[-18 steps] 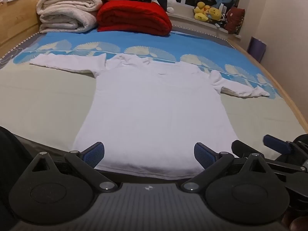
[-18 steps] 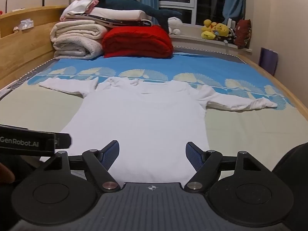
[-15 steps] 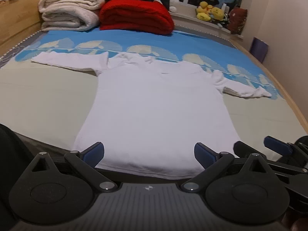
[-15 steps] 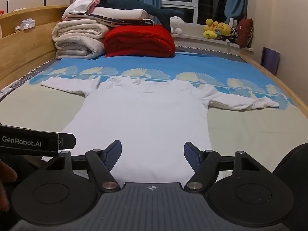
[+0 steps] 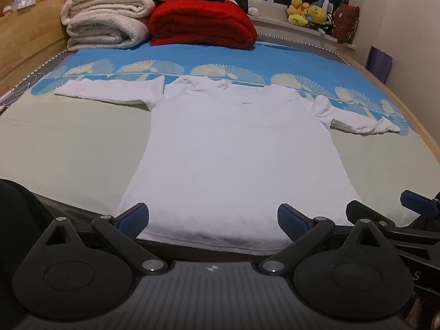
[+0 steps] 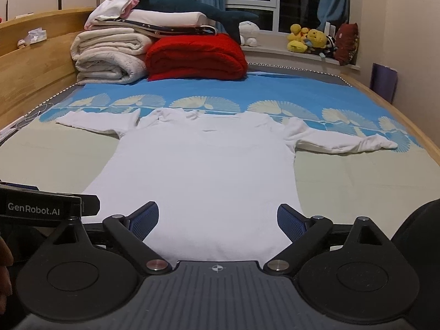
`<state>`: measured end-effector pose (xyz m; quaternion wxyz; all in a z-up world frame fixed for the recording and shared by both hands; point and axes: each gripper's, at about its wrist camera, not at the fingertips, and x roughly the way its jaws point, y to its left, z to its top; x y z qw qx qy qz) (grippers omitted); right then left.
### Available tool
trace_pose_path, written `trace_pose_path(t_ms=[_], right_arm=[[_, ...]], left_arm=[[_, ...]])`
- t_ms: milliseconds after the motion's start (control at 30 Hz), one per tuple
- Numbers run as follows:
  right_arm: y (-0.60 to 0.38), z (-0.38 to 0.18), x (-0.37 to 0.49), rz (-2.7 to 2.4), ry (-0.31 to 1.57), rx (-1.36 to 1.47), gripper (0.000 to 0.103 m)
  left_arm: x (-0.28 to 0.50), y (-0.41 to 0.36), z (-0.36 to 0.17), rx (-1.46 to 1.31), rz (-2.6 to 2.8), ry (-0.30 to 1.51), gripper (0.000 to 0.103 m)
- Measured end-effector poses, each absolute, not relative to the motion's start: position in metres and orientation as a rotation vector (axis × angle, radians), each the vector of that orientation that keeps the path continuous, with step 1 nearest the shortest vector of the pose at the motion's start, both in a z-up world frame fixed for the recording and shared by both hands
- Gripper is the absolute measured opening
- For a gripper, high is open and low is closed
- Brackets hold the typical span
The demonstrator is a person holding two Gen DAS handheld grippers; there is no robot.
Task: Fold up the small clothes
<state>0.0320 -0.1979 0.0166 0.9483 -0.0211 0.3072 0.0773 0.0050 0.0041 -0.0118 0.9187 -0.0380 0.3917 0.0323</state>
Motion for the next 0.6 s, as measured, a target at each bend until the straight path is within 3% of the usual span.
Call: trace_pose_path(t_ms=[600], right_arm=[[-0.192, 0.0217, 0.0362, 0.165, 0.592, -0.002, 0.094]], left_arm=[[0.0067, 0.0073, -0.0117, -0.1, 0.062, 0.817, 0.101]])
